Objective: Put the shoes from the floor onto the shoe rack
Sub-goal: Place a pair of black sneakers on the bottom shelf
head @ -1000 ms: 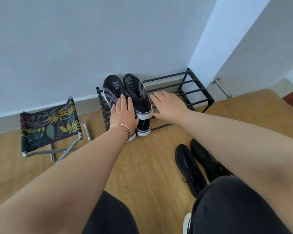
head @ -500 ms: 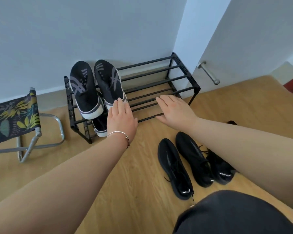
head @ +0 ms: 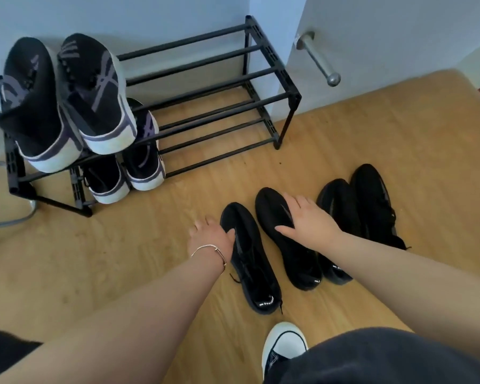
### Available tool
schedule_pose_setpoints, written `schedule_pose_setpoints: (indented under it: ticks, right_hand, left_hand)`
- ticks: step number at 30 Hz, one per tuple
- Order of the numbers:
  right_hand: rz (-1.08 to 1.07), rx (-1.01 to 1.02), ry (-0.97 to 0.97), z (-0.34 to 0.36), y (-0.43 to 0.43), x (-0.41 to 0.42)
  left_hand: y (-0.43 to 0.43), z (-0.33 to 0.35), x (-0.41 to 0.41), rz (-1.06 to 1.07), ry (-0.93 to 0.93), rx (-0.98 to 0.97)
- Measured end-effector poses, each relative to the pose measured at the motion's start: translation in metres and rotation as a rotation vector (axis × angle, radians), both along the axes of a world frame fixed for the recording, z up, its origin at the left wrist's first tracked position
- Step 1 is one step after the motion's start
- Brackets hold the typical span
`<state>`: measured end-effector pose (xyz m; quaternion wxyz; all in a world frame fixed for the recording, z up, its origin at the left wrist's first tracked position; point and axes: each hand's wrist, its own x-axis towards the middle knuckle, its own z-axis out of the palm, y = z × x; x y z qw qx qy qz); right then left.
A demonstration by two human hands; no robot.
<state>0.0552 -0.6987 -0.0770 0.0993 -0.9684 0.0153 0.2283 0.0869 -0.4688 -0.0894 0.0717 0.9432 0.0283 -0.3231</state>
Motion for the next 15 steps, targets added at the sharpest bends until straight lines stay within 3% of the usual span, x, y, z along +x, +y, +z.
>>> schedule_pose_setpoints:
  ticks: [7,15]
  right_hand:
    - [-0.277,0.116,0.219,-0.033,-0.011,-0.013]
    - [-0.493,0.197,0.298,-0.051,-0.016,-0.004]
  left_hand:
    - [-0.038,-0.025,-0.031,0.346,0.257,-0.111]
    - [-0.046,-0.035,-0.030,0.651,0.205,-0.187]
